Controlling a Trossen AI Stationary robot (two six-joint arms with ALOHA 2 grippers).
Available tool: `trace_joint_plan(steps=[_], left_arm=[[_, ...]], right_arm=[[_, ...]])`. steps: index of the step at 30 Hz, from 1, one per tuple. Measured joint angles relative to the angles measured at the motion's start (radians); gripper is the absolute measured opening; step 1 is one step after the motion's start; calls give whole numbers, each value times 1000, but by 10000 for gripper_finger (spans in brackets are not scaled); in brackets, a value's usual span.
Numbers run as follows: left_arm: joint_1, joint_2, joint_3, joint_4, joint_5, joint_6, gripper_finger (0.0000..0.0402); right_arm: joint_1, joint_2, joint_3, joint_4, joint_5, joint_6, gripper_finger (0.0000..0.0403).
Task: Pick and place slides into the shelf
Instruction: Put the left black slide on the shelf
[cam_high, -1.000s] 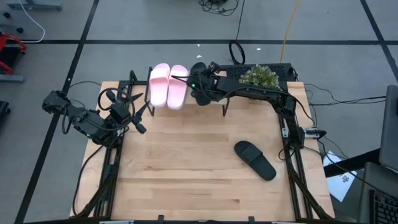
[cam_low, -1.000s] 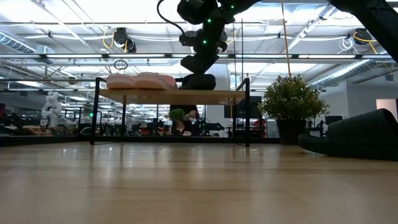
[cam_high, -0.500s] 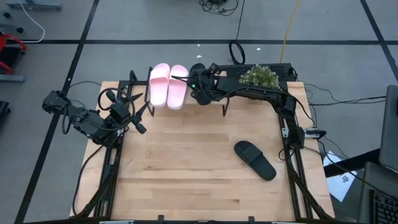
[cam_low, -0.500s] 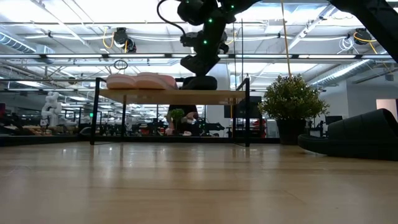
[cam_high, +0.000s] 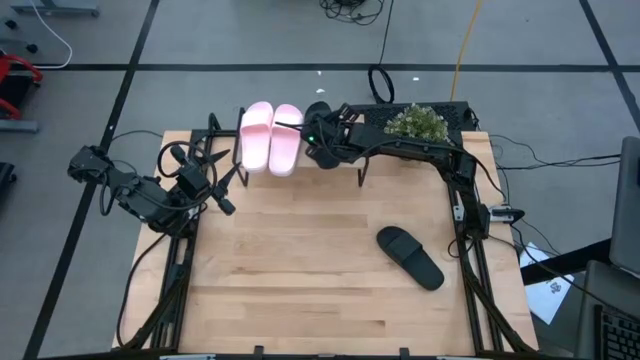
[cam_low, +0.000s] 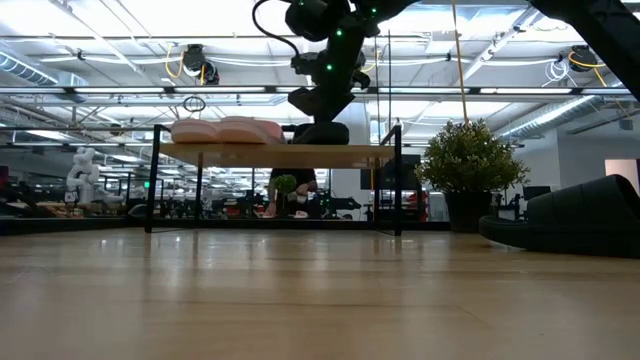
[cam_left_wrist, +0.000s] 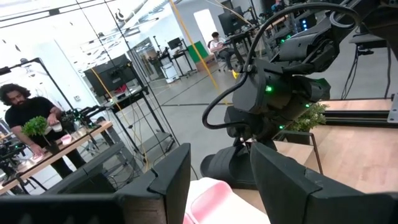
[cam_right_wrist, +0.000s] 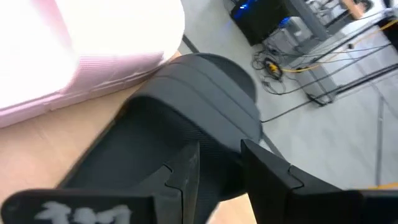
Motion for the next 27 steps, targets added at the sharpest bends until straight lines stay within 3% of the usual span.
trace_joint_plan(steps=[27], left_arm=[[0, 0, 0, 1, 0, 0, 175]], right_arm=[[51, 0, 0, -12, -59, 11, 109]])
